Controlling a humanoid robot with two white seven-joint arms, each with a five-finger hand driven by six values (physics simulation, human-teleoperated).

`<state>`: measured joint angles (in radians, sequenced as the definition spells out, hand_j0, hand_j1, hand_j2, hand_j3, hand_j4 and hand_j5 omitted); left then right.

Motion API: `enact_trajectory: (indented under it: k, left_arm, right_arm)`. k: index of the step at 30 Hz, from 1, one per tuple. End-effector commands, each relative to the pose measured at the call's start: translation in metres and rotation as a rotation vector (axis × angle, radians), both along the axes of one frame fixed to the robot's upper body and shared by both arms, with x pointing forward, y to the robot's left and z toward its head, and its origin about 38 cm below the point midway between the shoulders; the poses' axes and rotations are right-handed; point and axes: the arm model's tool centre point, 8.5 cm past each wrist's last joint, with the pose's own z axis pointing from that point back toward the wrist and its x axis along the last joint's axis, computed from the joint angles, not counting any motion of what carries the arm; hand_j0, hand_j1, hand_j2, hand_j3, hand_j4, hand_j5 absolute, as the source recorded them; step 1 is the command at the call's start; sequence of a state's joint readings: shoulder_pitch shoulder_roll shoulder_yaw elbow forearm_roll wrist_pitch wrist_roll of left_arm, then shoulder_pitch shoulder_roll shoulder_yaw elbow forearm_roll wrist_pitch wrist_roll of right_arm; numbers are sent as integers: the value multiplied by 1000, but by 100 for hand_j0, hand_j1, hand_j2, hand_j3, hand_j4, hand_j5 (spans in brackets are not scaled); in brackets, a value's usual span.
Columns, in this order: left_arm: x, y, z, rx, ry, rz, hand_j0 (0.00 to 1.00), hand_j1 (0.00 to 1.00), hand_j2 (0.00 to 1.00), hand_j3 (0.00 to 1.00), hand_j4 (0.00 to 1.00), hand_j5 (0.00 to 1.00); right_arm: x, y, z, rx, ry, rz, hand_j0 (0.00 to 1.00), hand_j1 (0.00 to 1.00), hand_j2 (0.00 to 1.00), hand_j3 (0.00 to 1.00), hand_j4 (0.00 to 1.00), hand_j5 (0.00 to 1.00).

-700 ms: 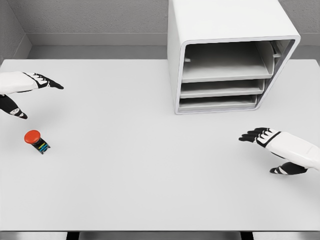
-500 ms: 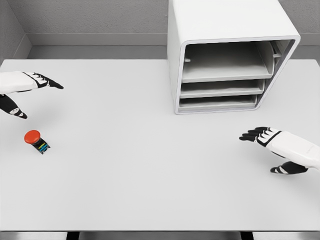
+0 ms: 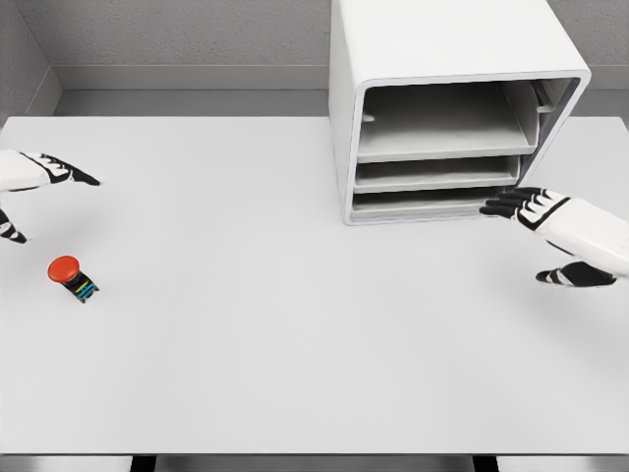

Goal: Slide open multi-storey tabletop storage cabinets and put open load switch and slide close multi-storey tabletop storage cabinets

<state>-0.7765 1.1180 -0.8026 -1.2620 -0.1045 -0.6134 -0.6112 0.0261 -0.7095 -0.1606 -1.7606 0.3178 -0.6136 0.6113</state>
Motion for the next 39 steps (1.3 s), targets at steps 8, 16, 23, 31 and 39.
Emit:
enact_trajectory:
  k: [8, 16, 23, 31, 39]
  left_arm:
    - [-31, -15, -20, 90, 85, -102, 100, 100, 100, 100, 100, 100]
    - [-33, -20, -29, 80, 103, -115, 100, 100, 100, 100, 100, 100]
    - [-31, -26, -32, 75, 102, -125, 100, 100, 100, 100, 100, 100]
    - [-32, -31, -44, 69, 122, -135, 100, 100, 100, 100, 100, 100]
    - [-25, -22, -57, 84, 136, -94, 100, 100, 100, 100, 100, 100]
  right_arm:
    - [17, 26, 16, 23, -28, 90, 100, 100, 100, 100, 100, 100]
    - [20, 14, 45, 32, -74, 89, 100, 100, 100, 100, 100, 100]
    - [33, 39, 54, 14, -90, 170, 100, 100, 100, 100, 100, 100]
    - [41, 57, 61, -3, -107, 219, 100, 100, 100, 100, 100, 100]
    - [51, 68, 54, 0, -63, 177, 100, 100, 100, 100, 100, 100]
